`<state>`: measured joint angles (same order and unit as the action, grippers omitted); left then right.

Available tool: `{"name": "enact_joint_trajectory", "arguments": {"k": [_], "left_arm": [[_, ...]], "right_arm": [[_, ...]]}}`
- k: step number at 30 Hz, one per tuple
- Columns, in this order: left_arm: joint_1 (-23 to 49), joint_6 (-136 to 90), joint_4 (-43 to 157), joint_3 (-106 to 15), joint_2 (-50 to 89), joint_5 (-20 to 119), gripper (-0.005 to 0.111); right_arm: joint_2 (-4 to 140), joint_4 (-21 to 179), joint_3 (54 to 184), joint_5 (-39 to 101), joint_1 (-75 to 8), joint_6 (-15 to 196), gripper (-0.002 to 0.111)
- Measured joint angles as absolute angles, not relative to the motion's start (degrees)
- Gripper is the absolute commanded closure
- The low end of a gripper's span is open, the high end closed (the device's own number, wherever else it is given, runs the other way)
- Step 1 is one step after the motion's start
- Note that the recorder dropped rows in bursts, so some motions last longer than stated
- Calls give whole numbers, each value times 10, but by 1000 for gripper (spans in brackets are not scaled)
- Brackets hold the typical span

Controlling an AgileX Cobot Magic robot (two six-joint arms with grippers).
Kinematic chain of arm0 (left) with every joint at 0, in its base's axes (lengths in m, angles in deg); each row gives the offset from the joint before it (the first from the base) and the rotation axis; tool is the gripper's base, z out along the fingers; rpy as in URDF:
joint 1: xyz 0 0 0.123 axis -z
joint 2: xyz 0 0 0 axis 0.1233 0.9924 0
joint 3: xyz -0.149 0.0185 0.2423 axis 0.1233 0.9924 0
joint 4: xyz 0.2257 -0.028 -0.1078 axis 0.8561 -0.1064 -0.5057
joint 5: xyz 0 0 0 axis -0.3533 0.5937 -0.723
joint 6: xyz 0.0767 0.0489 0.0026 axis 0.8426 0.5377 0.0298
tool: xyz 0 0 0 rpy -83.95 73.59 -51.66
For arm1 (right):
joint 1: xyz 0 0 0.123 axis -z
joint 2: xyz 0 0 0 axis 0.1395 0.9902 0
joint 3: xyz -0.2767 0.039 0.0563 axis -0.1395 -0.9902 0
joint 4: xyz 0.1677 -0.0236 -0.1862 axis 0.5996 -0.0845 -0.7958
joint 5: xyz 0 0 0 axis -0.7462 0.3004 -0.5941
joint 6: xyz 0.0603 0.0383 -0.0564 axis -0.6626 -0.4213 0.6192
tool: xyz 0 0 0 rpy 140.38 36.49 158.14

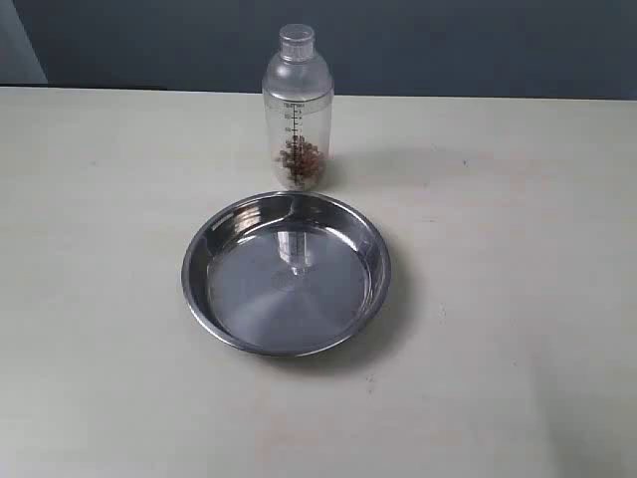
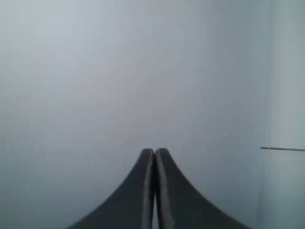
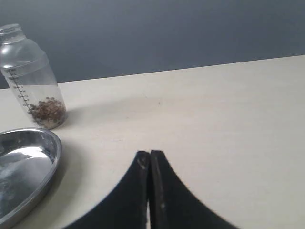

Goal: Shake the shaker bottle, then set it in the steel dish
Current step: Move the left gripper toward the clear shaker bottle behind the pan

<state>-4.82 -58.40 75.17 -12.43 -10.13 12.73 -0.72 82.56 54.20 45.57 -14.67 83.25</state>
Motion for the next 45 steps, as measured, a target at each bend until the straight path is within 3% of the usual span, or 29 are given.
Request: {"name": "enact_joint_trajectory", "arguments": {"k": [5, 13, 16, 19, 33, 45], "left_arm": [[-48, -629, 819, -204, 138, 38, 101], [-48, -669, 929, -284, 341, -42, 74], [-48, -664, 941, -304, 377, -48, 46], [-48, -628, 975, -324, 399, -74, 1], [-48, -632, 1027, -439, 589, -186, 2], [-44, -676, 988, -558, 699, -167, 2]], "right_arm": [[-7, 826, 542, 456, -147, 832, 109], [-7, 826, 542, 456, -147, 832, 109], [-7, 826, 542, 456, -147, 832, 109], [-7, 826, 542, 456, -147, 832, 109], [-7, 826, 542, 456, -147, 832, 109], [-7, 826, 542, 456, -147, 832, 109]]}}
